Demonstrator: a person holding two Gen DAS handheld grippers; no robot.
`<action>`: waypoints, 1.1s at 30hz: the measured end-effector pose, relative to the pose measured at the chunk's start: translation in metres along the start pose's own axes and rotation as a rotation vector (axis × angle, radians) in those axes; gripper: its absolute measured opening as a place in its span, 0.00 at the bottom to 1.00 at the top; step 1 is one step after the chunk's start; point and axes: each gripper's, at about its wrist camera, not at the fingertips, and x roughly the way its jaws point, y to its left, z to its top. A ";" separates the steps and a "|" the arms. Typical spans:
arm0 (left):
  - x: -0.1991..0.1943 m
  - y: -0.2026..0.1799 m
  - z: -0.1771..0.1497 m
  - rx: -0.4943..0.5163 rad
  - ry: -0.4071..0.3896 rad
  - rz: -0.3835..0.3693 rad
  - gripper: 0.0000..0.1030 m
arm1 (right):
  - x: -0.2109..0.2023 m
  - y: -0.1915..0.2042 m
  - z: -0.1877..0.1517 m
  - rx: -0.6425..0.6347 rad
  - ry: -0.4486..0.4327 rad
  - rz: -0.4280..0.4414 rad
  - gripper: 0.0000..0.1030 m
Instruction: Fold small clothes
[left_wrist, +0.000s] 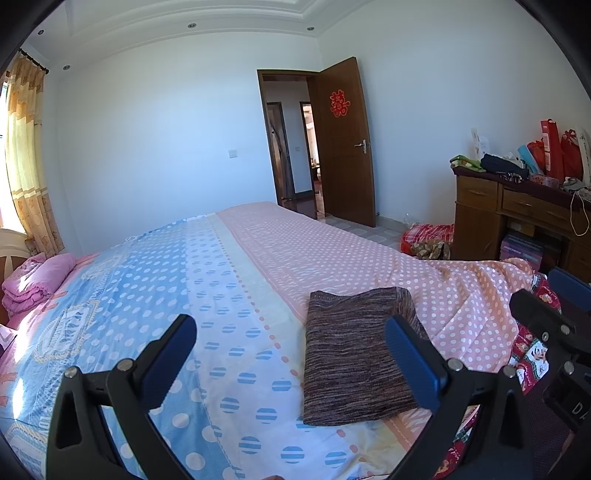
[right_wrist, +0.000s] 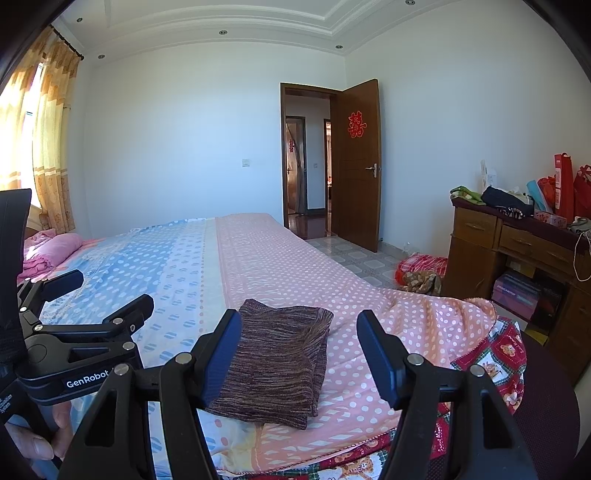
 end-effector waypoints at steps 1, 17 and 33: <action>0.000 -0.001 0.000 0.000 0.001 0.000 1.00 | 0.000 0.000 0.000 0.000 0.001 0.000 0.64; 0.006 0.002 -0.001 0.003 0.024 0.035 1.00 | 0.000 -0.002 -0.001 0.003 -0.002 -0.004 0.64; 0.009 0.013 -0.001 -0.011 0.024 0.014 1.00 | 0.005 -0.002 -0.004 0.010 0.015 -0.007 0.64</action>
